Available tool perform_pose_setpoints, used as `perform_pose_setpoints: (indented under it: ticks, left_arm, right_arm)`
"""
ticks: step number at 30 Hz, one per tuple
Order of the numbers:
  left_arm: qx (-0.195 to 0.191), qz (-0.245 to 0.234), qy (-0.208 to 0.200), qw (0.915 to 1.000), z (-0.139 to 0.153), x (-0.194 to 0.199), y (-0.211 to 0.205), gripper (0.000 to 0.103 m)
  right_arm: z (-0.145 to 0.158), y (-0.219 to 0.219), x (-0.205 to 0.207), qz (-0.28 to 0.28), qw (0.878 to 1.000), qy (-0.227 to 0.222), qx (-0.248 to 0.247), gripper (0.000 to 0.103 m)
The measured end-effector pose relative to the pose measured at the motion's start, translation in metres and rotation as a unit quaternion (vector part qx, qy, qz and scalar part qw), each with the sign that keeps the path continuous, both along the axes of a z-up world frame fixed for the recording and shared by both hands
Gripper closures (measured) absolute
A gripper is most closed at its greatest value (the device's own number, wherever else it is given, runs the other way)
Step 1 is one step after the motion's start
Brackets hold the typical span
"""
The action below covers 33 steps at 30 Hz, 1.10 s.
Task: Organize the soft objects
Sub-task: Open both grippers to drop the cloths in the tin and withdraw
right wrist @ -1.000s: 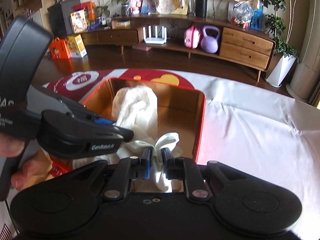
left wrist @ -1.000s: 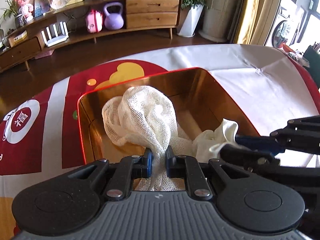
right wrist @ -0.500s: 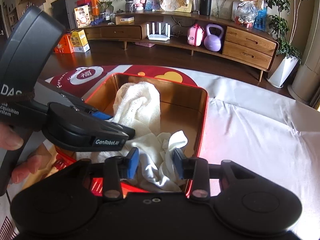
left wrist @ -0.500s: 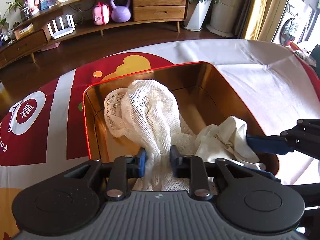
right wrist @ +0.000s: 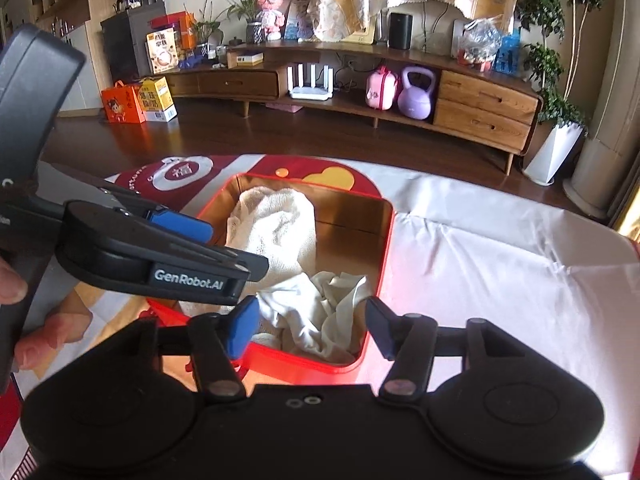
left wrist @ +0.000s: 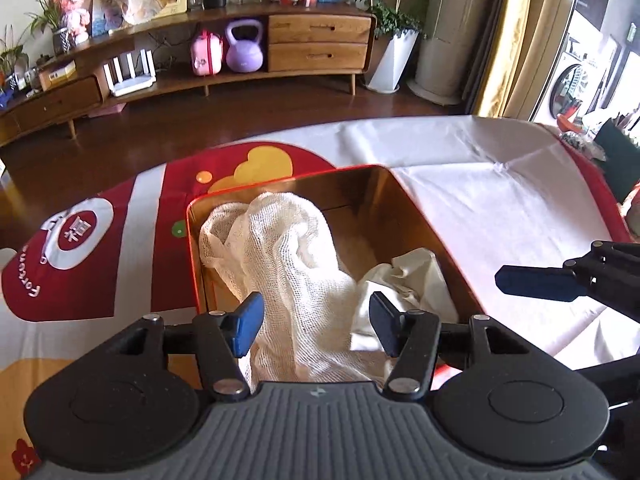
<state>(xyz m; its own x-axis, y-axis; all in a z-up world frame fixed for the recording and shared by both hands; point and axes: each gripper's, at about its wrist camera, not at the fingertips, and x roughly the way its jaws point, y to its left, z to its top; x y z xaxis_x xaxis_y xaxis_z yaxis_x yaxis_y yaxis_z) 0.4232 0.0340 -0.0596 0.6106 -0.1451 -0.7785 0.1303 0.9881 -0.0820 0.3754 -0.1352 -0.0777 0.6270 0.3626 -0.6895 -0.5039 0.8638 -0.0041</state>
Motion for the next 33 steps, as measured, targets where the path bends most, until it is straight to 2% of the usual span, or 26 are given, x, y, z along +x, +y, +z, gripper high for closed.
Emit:
perform_pose_setpoints:
  ticks: [12, 28, 31, 33]
  left_arm:
    - [-0.004, -0.002, -0.043, 0.9991, 0.051, -0.052, -0.007, 0.046]
    - [-0.022, 0.001, -0.077, 0.9968, 0.083, -0.135, -0.015, 0.046]
    - [-0.023, 0.004, -0.085, 0.9961, 0.086, -0.151, -0.017, 0.035]
    - [-0.025, 0.003, -0.093, 0.9954, 0.088, -0.162, -0.018, 0.033]
  right_arm:
    - [0.043, -0.023, -0.043, -0.018, 0.999, -0.024, 0.043, 0.023]
    - [0.065, -0.057, -0.106, -0.047, 0.993, -0.051, 0.098, 0.007]
    - [0.066, -0.062, -0.118, -0.049, 0.992, -0.059, 0.105, 0.005]
    - [0.066, -0.065, -0.125, -0.046, 0.991, -0.063, 0.108, 0.003]
